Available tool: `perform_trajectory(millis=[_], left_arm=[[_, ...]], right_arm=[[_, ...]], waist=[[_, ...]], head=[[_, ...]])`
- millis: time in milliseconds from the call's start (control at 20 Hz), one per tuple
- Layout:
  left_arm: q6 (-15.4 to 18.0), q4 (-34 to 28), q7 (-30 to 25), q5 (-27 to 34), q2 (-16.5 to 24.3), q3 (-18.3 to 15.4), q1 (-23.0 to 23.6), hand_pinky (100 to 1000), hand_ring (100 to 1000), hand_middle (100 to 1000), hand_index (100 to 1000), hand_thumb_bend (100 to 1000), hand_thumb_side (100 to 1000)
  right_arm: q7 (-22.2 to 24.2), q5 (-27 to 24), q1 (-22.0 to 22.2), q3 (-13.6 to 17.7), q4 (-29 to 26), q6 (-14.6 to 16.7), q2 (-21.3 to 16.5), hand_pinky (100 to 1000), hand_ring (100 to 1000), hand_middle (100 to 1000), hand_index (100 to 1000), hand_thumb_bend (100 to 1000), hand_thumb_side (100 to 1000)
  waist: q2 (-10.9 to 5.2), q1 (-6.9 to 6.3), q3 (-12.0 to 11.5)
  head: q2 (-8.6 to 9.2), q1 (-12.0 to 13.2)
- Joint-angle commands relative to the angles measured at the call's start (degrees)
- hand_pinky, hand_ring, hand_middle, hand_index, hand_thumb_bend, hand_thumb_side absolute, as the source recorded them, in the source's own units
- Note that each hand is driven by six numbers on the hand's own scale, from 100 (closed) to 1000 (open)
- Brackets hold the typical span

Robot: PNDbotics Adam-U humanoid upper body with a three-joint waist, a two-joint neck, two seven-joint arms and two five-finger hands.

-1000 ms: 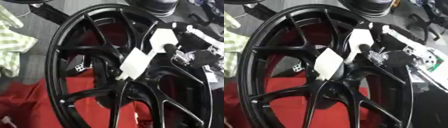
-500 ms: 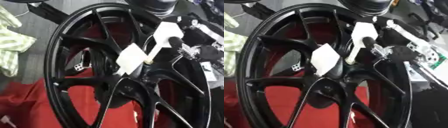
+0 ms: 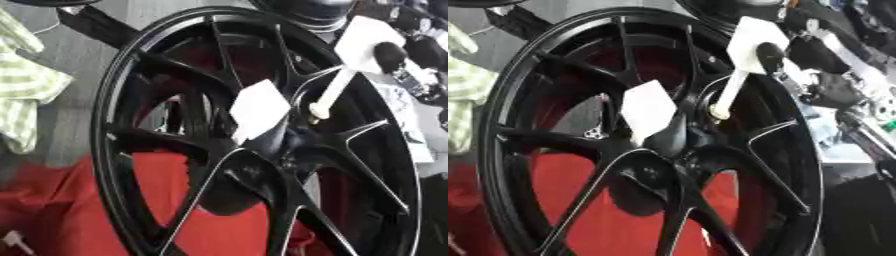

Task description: Pull the pin out of the wheel hub.

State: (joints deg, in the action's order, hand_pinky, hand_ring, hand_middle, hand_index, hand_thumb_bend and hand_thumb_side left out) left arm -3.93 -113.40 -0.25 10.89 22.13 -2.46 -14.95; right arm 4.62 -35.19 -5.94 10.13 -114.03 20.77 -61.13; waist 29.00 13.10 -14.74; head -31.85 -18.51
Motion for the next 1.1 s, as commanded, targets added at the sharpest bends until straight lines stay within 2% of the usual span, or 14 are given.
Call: perform_trajectory(millis=[50,200,400,600,800,1100], left_arm=[[0.1,-1.2,0.4,-0.2,0.8,-0.9,0.4,601,635,573,741,100,779],[0.0,-1.2,1.0,0.0,0.7,-1.3,1.3,600,634,573,741,100,773],[0.1,-1.2,2.0,0.3,0.4,-2.2,3.1,600,633,573,741,100,763],[0.7,-1.2,2.8,1.0,0.3,-2.7,3.6,600,632,573,740,100,743],[1.3,-1.2,3.4,1.6,0.1,-3.4,3.9,601,634,573,740,100,732],[1.7,-1.2,3.9,2.2,-0.7,-3.7,4.3,601,634,573,740,100,722]], right_arm=[[-1.8,-3.3,1.1,2.8,-0.6,0.6,-1.8,948,739,483,512,100,470],[-3.8,-6.0,3.4,4.9,-0.6,1.7,-2.0,946,737,482,512,100,470],[-5.2,-9.5,7.9,8.4,-0.6,2.8,-1.8,940,737,483,514,100,470],[-5.8,-12.4,13.3,12.7,-0.6,4.5,1.3,941,737,480,513,100,470],[-7.4,-10.7,19.0,15.9,-0.6,5.0,6.0,940,739,482,515,100,470],[-10.5,-5.8,27.2,21.7,-0.6,7.2,14.2,925,747,491,528,100,470]], waist=[[-2.29,-1.1,0.9],[-3.32,-2.3,3.1],[-5.19,-4.7,6.9],[-6.74,-7.12,10.1],[-7.73,-9.1,12.7],[-8.63,-11.75,15.0]], head=[[-1.0,0.8],[-2.72,1.9],[-5.93,5.5],[-6.68,8.9],[-7.52,11.3],[-8.78,14.0]])
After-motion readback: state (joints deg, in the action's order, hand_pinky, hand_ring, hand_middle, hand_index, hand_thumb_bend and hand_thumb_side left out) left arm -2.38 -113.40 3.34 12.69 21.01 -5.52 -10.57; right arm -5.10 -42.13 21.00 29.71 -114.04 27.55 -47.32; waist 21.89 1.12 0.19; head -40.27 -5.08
